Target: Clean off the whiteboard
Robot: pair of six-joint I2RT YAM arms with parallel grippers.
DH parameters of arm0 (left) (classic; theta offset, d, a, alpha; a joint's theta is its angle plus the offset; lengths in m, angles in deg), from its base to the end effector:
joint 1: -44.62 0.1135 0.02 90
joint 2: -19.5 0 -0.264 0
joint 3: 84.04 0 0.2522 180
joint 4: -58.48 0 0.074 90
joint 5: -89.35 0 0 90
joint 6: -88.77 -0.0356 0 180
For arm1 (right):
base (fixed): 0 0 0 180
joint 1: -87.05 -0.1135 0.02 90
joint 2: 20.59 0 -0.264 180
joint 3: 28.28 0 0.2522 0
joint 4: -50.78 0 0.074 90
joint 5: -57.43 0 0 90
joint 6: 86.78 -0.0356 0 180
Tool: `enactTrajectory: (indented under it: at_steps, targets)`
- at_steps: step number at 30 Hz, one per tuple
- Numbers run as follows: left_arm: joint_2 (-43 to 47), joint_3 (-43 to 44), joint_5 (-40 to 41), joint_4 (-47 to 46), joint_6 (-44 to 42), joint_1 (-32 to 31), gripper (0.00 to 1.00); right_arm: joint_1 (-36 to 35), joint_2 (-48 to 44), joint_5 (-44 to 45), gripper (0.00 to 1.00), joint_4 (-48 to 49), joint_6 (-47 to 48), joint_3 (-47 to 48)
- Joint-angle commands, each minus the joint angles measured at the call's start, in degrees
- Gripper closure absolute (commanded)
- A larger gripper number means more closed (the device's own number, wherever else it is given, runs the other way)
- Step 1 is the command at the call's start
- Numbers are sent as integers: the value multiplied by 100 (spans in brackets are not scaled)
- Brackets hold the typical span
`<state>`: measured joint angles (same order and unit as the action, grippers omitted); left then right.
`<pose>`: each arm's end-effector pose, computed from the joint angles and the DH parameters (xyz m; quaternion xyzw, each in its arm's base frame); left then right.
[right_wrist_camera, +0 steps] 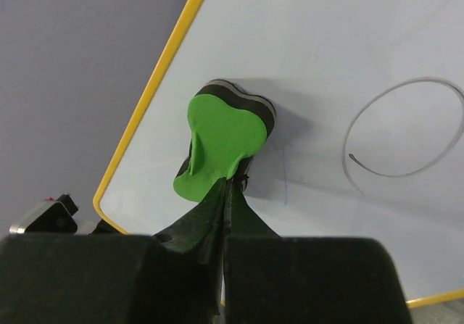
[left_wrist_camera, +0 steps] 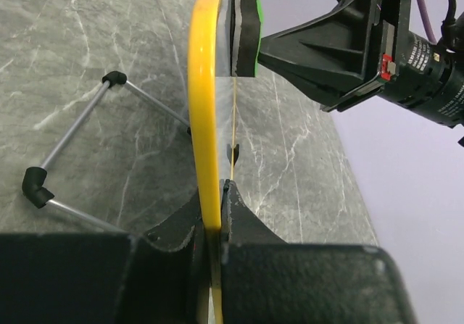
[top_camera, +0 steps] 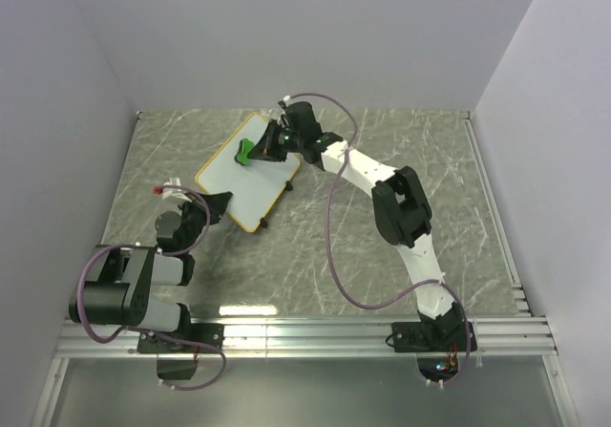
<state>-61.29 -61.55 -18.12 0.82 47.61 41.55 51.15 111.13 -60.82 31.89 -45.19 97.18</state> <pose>0.2173 -0.0224 0.1583 -0.1749 0.6890 -0.4013 0.5776 0.4290 0.3313 0.2383 -0.0409 0.8280 0.5017 0.2472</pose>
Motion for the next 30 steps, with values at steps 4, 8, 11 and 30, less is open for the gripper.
enactTrajectory:
  at_steps: [4,8,11,30]
  targets:
    - [-68,191,-318,146,-586,-18,99,-92,389,144,100,-75,-38,826]
    - [-147,155,-344,216,-683,-18,99,-119,460,320,100,-357,85,820]
    - [-191,164,-362,172,-665,-18,99,-119,232,346,100,-270,147,58]
    - [-305,428,-625,462,-788,-18,99,-277,-857,549,100,-1005,858,-1485]
